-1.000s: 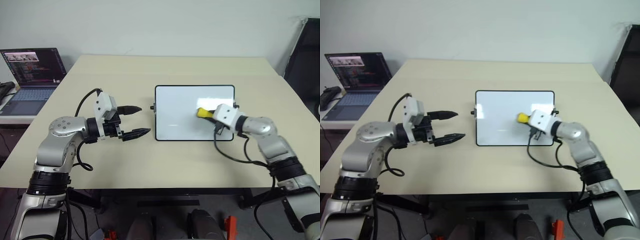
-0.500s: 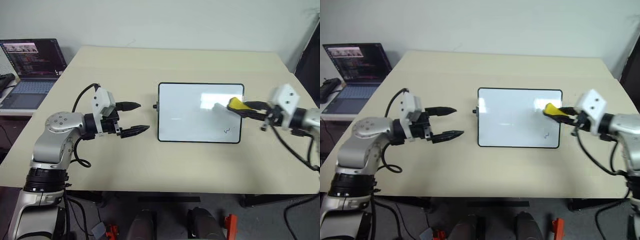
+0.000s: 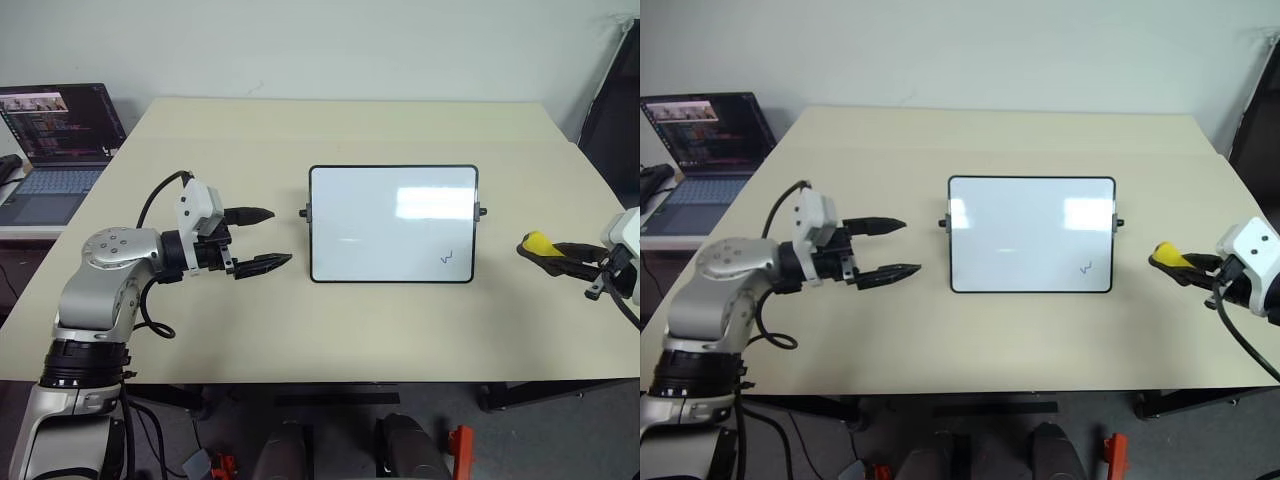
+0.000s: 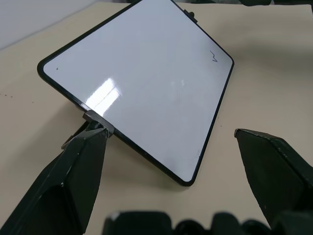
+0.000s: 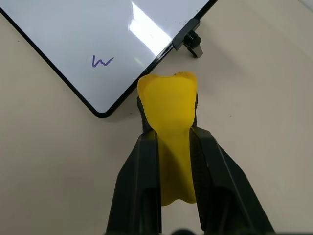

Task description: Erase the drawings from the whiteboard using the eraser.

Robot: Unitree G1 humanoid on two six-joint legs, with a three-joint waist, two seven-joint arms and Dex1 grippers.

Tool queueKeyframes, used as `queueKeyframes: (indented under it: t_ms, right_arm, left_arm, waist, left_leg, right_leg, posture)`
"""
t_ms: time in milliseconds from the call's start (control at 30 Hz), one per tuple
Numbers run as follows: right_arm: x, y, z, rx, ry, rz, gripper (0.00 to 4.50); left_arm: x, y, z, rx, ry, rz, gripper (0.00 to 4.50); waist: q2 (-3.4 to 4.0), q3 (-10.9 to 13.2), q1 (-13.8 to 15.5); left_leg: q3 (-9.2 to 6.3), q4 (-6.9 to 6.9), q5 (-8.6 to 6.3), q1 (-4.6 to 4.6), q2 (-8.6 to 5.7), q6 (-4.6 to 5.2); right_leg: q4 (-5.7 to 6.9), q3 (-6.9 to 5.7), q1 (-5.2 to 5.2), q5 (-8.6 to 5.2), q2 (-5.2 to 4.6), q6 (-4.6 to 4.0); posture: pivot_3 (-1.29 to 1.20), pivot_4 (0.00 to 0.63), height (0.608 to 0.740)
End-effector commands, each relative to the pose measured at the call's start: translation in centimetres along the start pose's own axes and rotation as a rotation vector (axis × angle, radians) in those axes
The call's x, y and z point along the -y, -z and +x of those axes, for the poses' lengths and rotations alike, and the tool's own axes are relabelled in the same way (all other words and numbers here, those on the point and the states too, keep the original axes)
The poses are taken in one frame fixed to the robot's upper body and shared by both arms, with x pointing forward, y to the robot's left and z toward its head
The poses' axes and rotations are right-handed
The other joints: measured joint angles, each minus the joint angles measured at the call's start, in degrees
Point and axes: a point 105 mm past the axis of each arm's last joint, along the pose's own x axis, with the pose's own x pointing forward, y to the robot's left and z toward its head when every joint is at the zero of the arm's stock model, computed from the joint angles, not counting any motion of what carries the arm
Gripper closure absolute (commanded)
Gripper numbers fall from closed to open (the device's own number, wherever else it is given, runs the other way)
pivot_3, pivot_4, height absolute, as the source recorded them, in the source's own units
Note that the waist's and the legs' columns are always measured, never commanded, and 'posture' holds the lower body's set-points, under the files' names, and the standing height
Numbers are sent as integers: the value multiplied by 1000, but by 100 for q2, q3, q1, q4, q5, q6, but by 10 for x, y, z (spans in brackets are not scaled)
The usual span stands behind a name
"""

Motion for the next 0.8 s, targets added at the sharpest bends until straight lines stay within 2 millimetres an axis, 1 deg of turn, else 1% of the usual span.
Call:
queueKeyframes:
  t_ms: [33,433,700,800]
  right_arm:
    - [7,-16,-7,25,28,-62,4028]
    - [7,-16,-5,28,23,-61,4064]
    - [10,-14,-4,29,43,-50,4113]
    - [9,-18,-2,52,43,-47,4114]
  left_arm:
    - [-2,-7,-5,4,-7,38,0]
    - [0,-7,-6,6,-7,34,0]
    - [0,-9,-5,12,-7,34,0]
    - [-1,-8,-4,12,-8,34,0]
  waist:
    - [0,0,3]
    - [0,0,12]
    - [0,0,30]
    - [0,0,39]
  left_leg:
    - [0,0,0,0,0,0]
    - [-1,0,0,0,0,0]
    - [-1,0,0,0,1,0]
    - [0,0,0,0,0,0]
  right_leg:
    - [0,-1,0,0,0,0]
    - [0,-1,0,0,0,0]
    - [1,-1,0,0,0,-1]
    - [1,-1,0,0,0,-1]
  posture:
    - [0,150,740]
    - [0,150,740]
    - [0,150,740]
    - [0,150,740]
